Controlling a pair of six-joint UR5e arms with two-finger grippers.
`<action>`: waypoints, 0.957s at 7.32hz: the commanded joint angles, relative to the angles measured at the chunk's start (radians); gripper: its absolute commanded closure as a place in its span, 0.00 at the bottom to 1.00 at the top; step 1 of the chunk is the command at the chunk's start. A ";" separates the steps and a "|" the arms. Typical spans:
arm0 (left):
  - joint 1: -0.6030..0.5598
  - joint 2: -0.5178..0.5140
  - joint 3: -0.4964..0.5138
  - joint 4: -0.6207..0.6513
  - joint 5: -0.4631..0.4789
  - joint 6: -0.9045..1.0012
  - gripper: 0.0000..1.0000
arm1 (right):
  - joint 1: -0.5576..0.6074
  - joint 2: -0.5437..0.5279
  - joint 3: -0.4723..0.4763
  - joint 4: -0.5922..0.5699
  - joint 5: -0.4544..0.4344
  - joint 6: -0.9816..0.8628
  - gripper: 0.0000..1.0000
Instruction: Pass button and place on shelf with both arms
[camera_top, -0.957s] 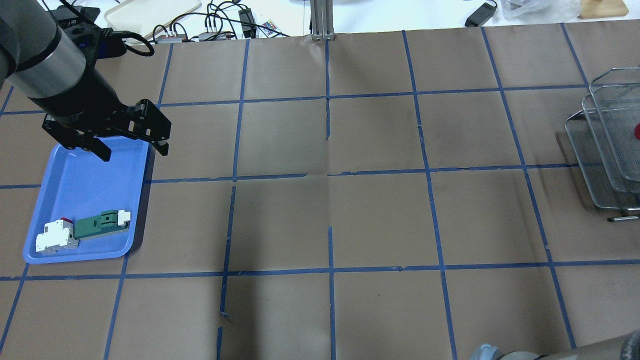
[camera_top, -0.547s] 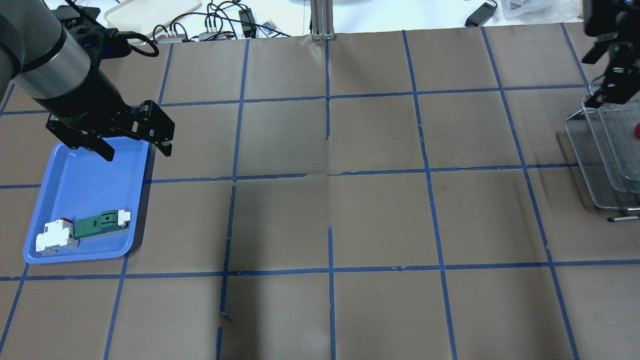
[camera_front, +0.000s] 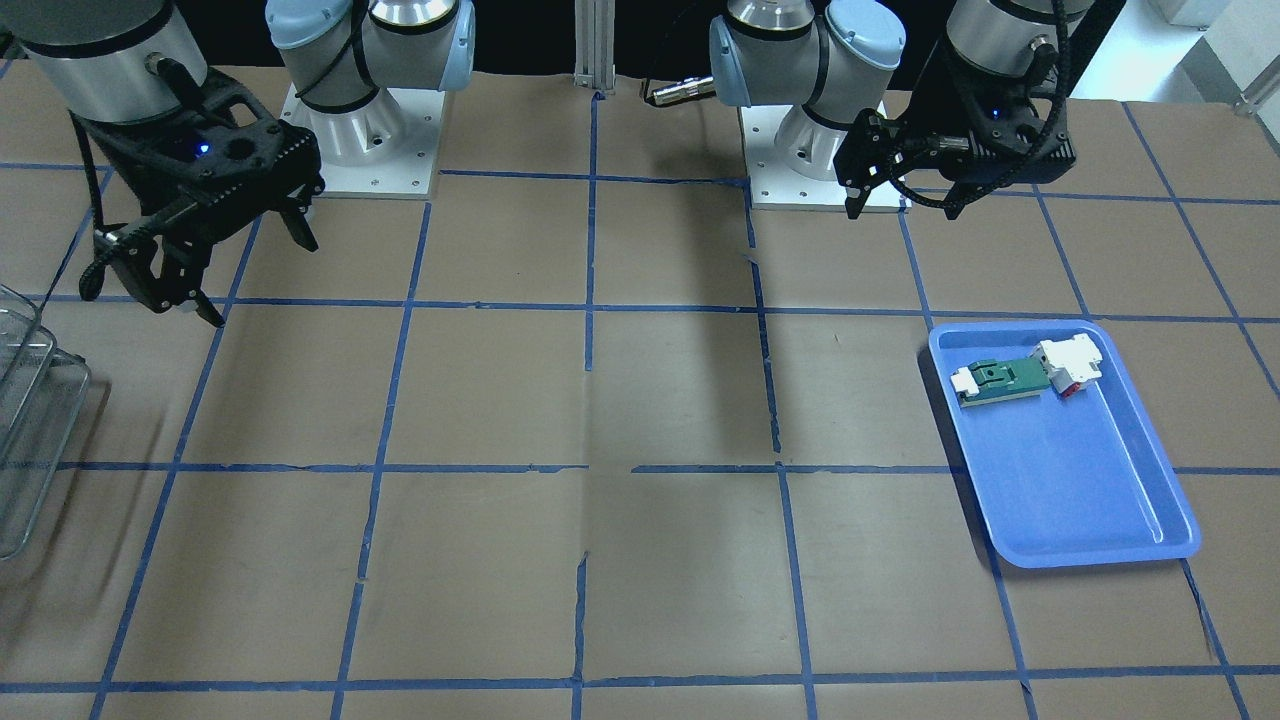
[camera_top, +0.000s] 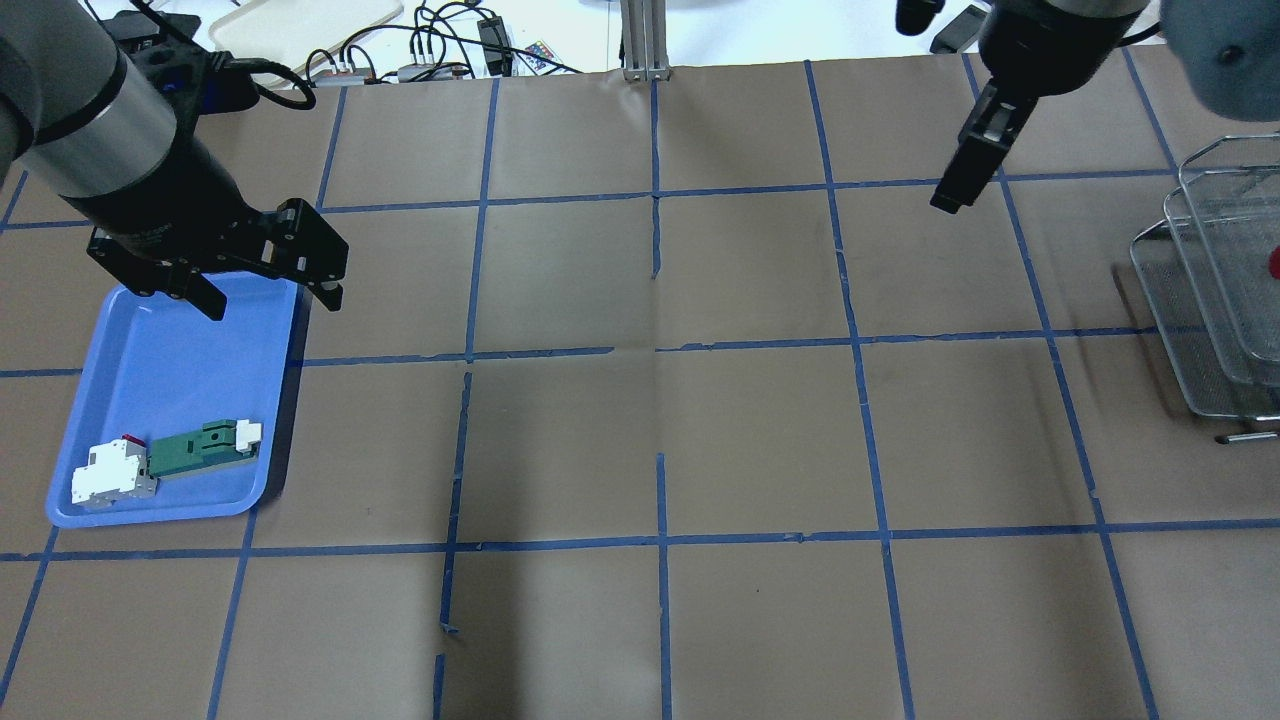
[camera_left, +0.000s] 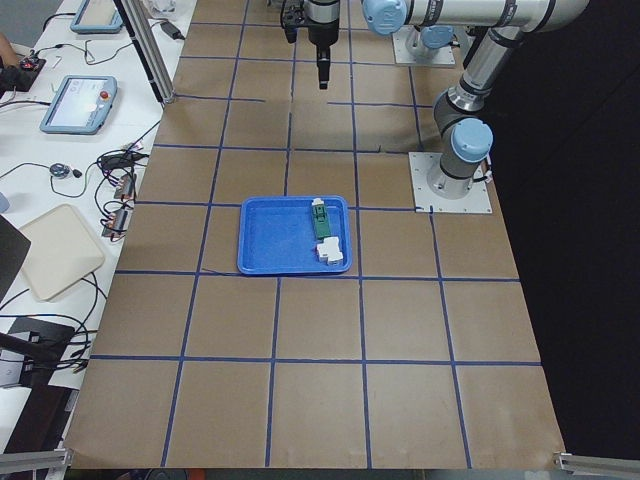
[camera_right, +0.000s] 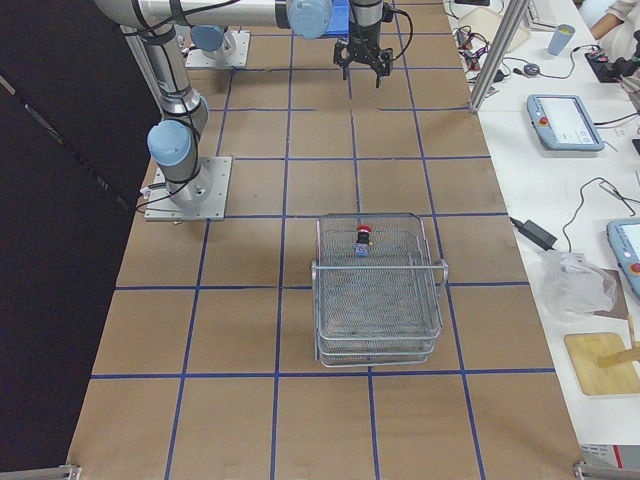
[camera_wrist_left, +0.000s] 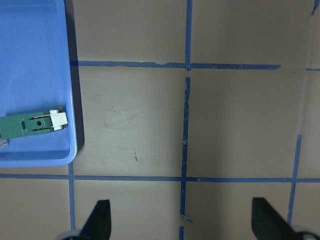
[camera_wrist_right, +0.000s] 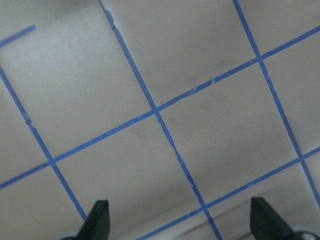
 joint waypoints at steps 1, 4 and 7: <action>0.001 0.001 -0.003 0.002 0.001 -0.001 0.00 | 0.019 0.016 -0.025 0.001 -0.008 0.342 0.00; 0.001 -0.007 -0.003 0.004 -0.002 -0.004 0.00 | 0.013 0.020 -0.037 0.007 0.004 0.754 0.00; 0.001 -0.010 -0.005 0.005 0.000 -0.012 0.00 | 0.011 0.010 -0.023 0.007 -0.005 0.877 0.00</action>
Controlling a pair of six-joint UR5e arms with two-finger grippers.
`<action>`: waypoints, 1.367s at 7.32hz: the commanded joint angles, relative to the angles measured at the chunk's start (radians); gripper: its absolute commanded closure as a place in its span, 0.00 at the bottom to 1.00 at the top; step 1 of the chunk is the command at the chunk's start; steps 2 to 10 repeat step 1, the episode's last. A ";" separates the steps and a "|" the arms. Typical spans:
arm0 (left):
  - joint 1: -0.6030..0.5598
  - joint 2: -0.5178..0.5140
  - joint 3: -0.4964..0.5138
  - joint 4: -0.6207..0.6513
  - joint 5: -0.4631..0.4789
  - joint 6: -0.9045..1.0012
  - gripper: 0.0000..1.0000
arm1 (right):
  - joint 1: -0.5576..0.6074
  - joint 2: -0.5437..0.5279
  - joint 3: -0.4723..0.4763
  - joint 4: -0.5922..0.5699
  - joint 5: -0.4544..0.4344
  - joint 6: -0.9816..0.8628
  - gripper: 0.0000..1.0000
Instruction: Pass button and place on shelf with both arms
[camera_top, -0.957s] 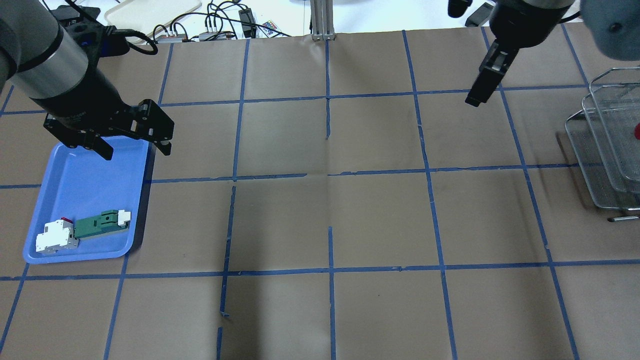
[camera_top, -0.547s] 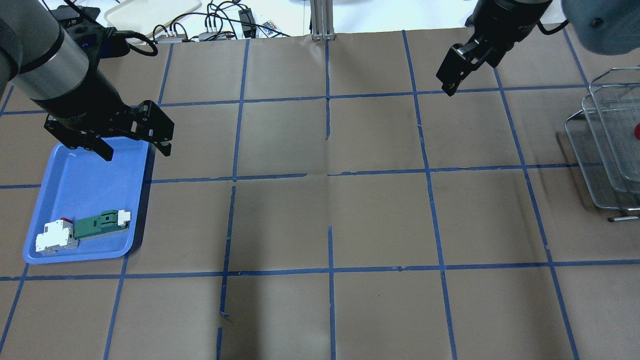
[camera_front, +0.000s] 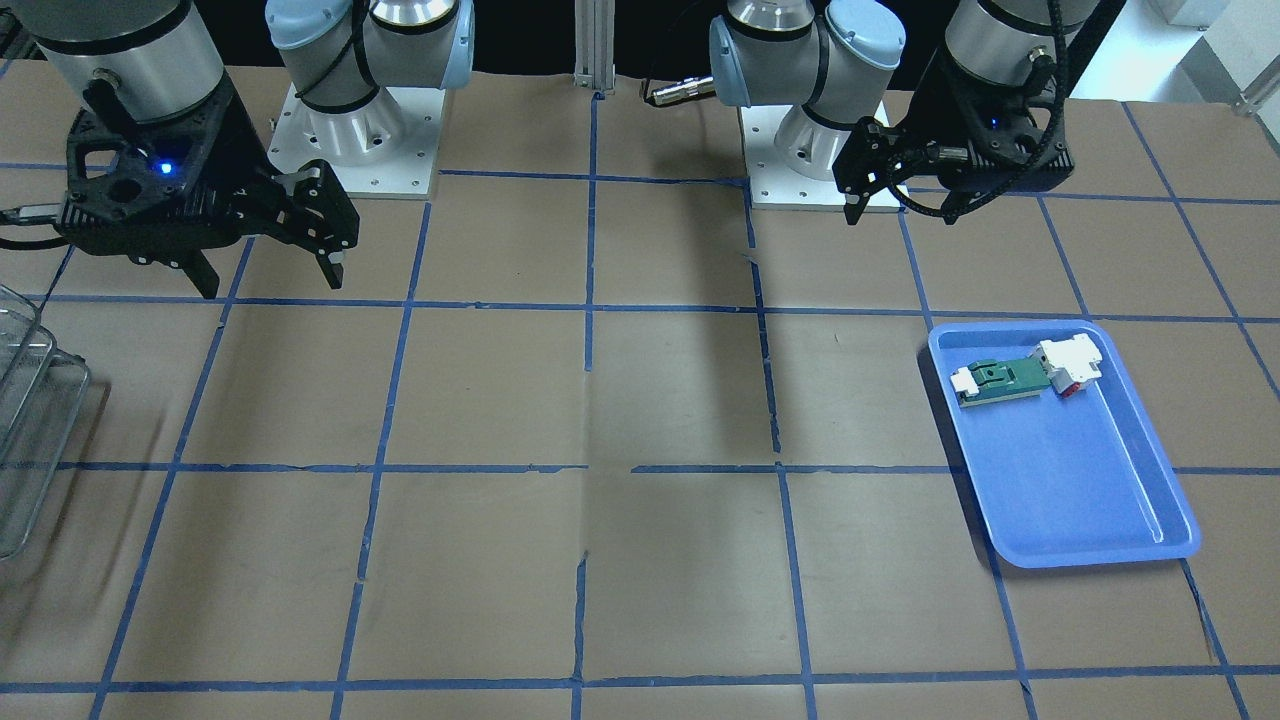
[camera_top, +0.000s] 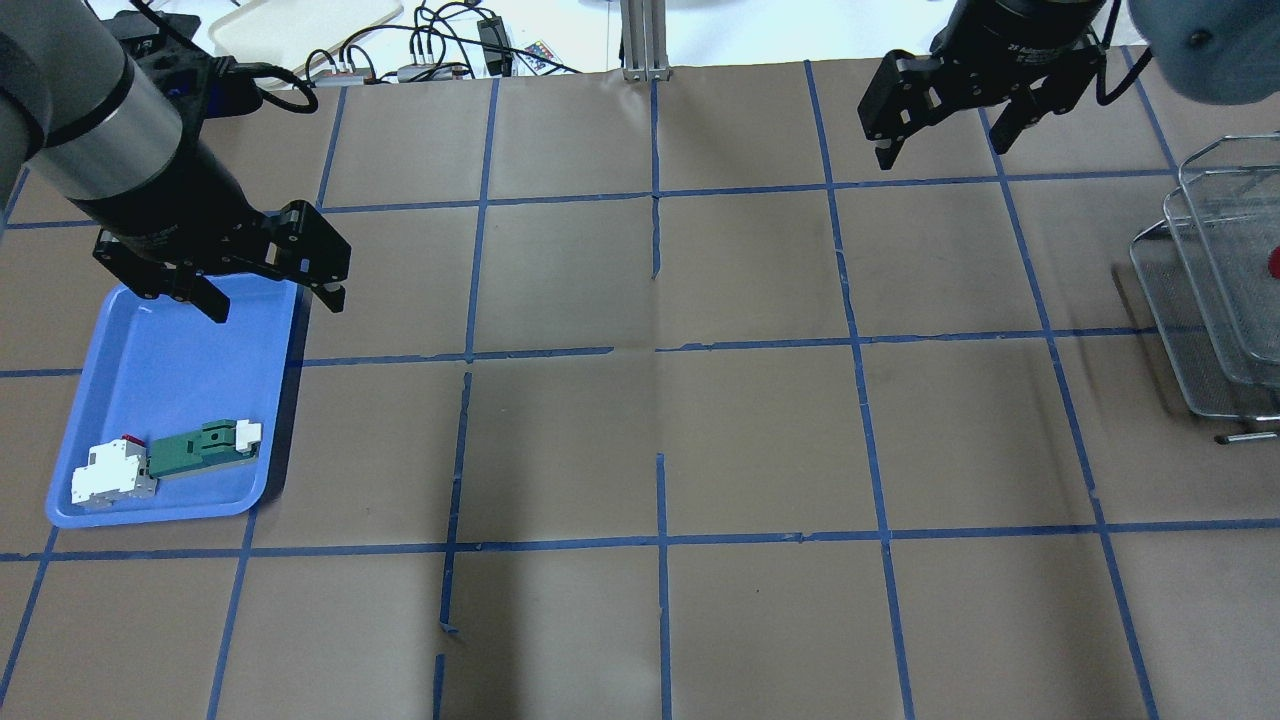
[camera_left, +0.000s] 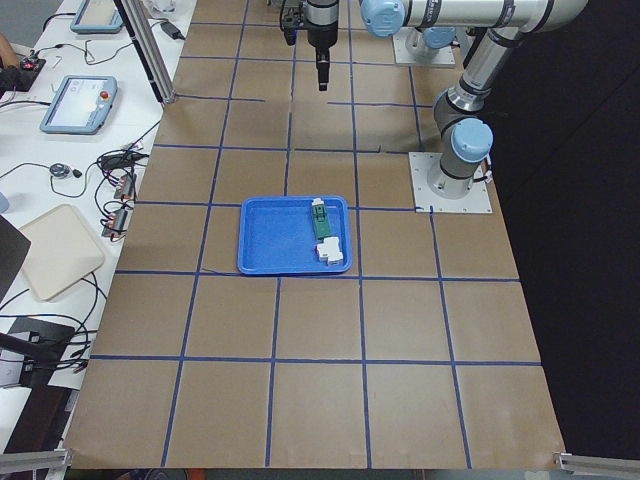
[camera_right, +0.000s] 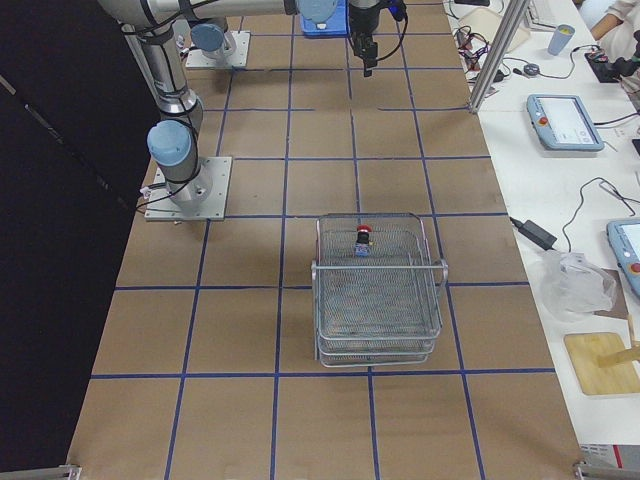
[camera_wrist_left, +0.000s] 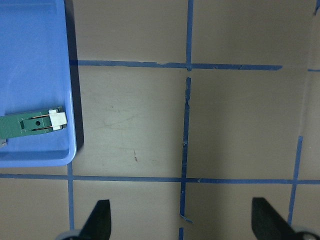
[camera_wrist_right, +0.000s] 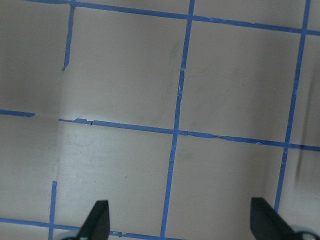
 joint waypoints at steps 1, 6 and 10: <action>0.000 0.002 -0.001 0.000 0.002 -0.001 0.00 | -0.002 -0.014 0.007 0.000 -0.011 0.054 0.00; 0.000 0.002 -0.001 0.000 0.002 -0.001 0.00 | -0.002 -0.014 0.007 0.000 -0.011 0.054 0.00; 0.000 0.002 -0.001 0.000 0.002 -0.001 0.00 | -0.002 -0.014 0.007 0.000 -0.011 0.054 0.00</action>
